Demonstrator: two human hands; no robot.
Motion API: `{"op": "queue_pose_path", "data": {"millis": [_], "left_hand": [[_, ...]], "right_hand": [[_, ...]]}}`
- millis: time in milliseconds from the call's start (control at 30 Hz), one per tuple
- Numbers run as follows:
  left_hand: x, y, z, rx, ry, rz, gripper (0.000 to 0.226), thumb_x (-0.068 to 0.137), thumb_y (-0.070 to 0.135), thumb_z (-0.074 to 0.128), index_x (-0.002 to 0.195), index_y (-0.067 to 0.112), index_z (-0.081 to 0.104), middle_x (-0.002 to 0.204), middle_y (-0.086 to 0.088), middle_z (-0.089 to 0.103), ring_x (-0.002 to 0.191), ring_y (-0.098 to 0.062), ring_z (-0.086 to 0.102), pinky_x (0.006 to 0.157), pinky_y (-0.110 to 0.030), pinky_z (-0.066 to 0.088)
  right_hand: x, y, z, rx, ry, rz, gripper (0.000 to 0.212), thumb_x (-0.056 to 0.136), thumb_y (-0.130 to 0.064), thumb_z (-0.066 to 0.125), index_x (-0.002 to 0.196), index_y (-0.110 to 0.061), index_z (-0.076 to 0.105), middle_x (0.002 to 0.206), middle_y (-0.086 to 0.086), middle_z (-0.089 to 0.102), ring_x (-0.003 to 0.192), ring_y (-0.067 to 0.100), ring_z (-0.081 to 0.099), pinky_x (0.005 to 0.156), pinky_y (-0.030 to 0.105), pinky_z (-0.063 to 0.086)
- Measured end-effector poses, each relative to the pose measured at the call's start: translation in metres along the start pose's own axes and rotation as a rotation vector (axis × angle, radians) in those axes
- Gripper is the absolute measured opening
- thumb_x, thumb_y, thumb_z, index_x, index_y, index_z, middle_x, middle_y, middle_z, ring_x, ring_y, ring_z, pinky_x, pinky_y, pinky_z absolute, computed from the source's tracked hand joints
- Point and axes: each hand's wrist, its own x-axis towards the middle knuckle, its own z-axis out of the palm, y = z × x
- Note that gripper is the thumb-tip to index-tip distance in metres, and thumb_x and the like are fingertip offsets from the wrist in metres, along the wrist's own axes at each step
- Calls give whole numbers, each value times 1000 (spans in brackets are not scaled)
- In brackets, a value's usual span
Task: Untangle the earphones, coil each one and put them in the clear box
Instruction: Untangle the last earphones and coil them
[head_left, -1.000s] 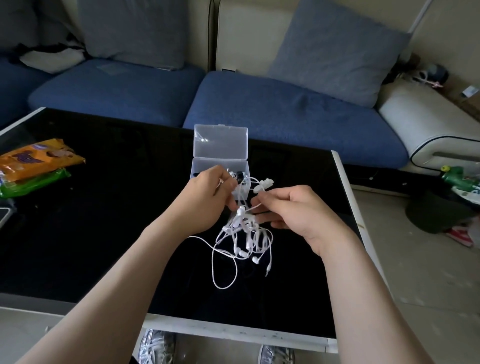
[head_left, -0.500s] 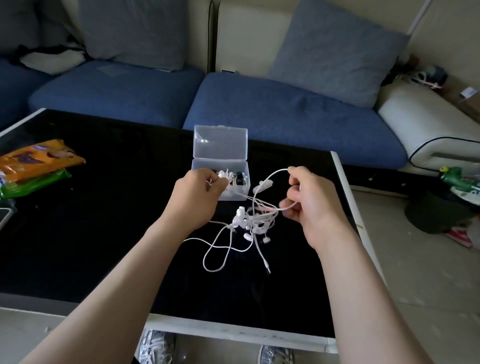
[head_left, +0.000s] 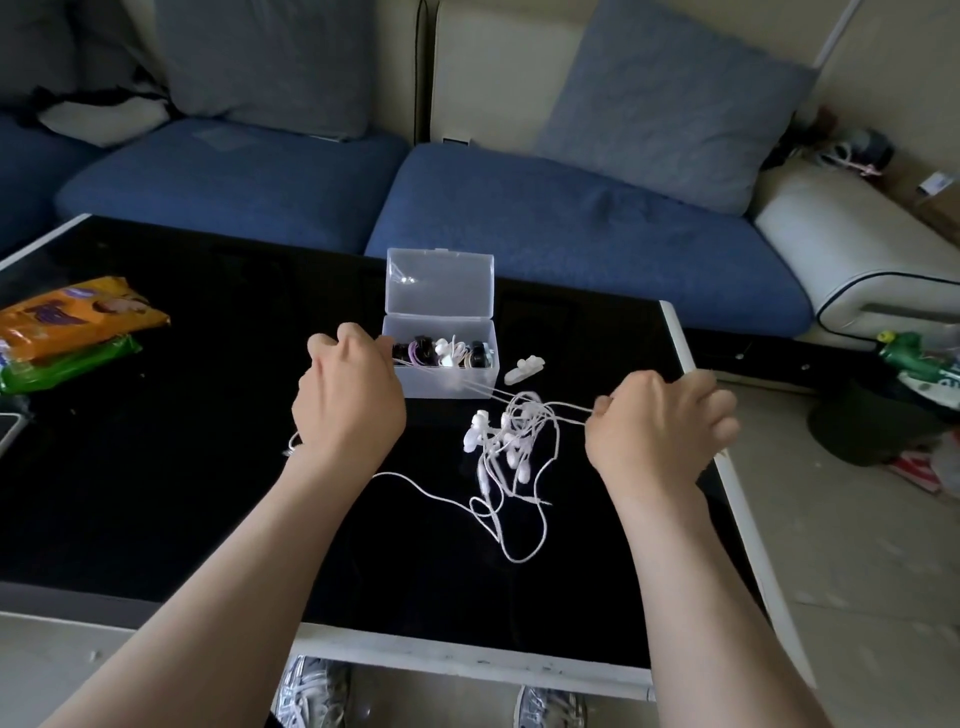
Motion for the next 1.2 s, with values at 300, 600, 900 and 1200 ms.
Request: {"op": "queue_pose_path", "data": {"millis": [300,600,900,1200], "left_hand": [[3,12,1,-484,-307,-9,47,105,43,46,70,12,44,66,0,48,59,-20,40,59,-32,34],[-5,22,-7,-668,-530,225,43,98,46,69,70,15,63,64,7,47,60,-9,44,63,-32,40],[-5,30,-21,-1076,-410,27,26,113,26,41,102,11,59,101,-5,81,84,-19,69,75,-40,56],[4,28,-17,-1160,-120,-116,29,112,35,44,95,13,48,76,-11,70,62,-20,66,63,-35,57]], "right_hand": [[-2,-3,-3,-172,-357,-55,17,90,-20,69,97,-24,54,142,17,41,133,41,33,112,49,29],[-5,-18,14,720,-791,-589,23,98,-18,70,115,-31,78,113,-10,77,106,5,73,94,32,61],[1,-6,32,408,-641,-581,32,101,-31,67,77,-10,73,55,-2,56,52,12,52,57,28,44],[2,-8,19,626,-632,-523,12,89,-37,80,81,-28,81,64,-9,72,61,3,66,61,23,55]]}}
